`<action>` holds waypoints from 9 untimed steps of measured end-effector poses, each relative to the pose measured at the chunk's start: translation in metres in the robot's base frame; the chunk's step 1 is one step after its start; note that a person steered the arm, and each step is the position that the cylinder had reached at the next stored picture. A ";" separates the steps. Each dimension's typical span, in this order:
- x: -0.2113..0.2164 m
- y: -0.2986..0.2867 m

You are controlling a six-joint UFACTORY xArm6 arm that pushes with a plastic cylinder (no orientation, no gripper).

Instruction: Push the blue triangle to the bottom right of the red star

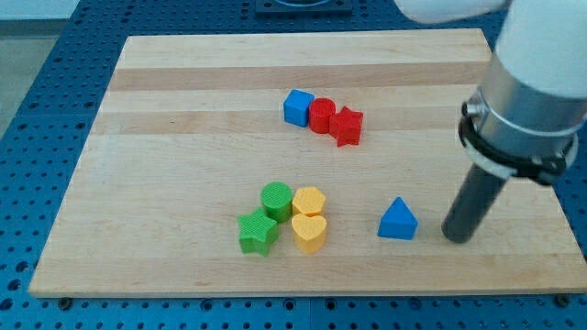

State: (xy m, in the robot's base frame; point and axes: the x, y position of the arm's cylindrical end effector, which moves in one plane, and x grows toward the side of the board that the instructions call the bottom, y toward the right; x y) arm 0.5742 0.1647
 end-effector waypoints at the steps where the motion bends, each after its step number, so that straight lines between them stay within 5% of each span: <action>1: 0.007 -0.035; 5: -0.026 -0.093; 9: -0.092 -0.088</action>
State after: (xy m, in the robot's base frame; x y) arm 0.4823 0.0763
